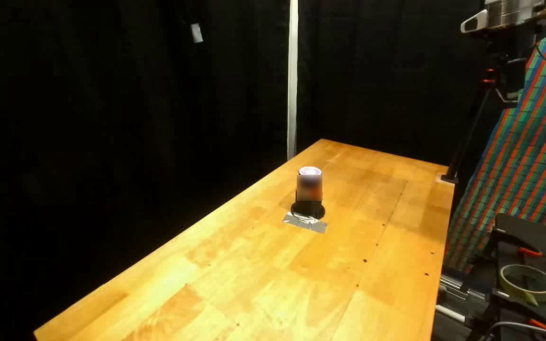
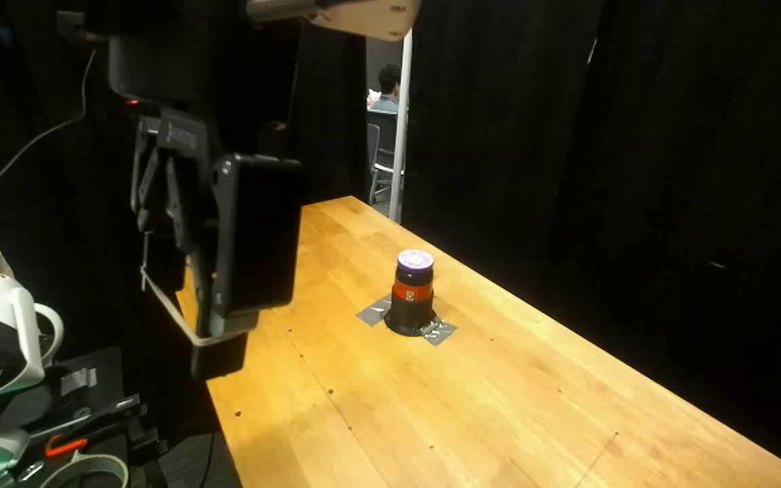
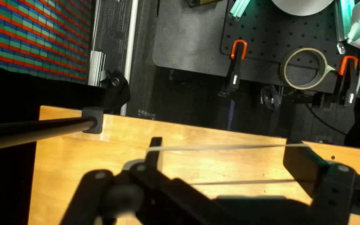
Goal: Put the rubber band around the cup
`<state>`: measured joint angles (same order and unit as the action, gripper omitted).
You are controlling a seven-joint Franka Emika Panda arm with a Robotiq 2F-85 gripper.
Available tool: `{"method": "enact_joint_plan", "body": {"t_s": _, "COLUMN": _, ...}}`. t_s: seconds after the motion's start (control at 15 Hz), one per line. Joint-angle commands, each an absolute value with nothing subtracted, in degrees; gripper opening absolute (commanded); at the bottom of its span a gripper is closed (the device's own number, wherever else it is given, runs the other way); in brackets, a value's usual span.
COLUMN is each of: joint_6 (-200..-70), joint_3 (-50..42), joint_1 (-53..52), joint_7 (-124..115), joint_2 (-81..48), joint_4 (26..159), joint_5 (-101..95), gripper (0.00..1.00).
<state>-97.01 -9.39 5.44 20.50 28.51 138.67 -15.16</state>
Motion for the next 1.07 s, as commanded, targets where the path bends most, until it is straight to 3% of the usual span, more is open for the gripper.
{"method": "enact_joint_plan", "body": {"t_s": 0.0, "joint_6": -96.9, "joint_3": -9.7, "joint_1": 5.1, "joint_7": 20.4, "joint_2": 28.5, "joint_4": 138.4, "joint_5": -15.3, "gripper": 1.00}}
{"method": "enact_joint_plan", "body": {"t_s": 0.27, "joint_6": -96.4, "joint_3": -8.9, "joint_1": 4.9, "joint_7": 19.5, "joint_2": 28.9, "joint_4": 137.9, "joint_5": -15.5, "gripper": 1.00}}
{"method": "enact_joint_plan", "body": {"t_s": 0.53, "joint_6": -94.1, "joint_3": -1.8, "joint_1": 1.2, "joint_7": 10.6, "joint_2": 26.0, "joint_4": 133.6, "joint_5": -13.3, "gripper": 1.00}}
{"method": "enact_joint_plan", "body": {"t_s": 1.0, "joint_6": -102.4, "joint_3": 8.5, "joint_1": -4.5, "joint_7": -7.3, "joint_2": 8.9, "joint_4": 119.4, "joint_5": -9.1, "gripper": 1.00}}
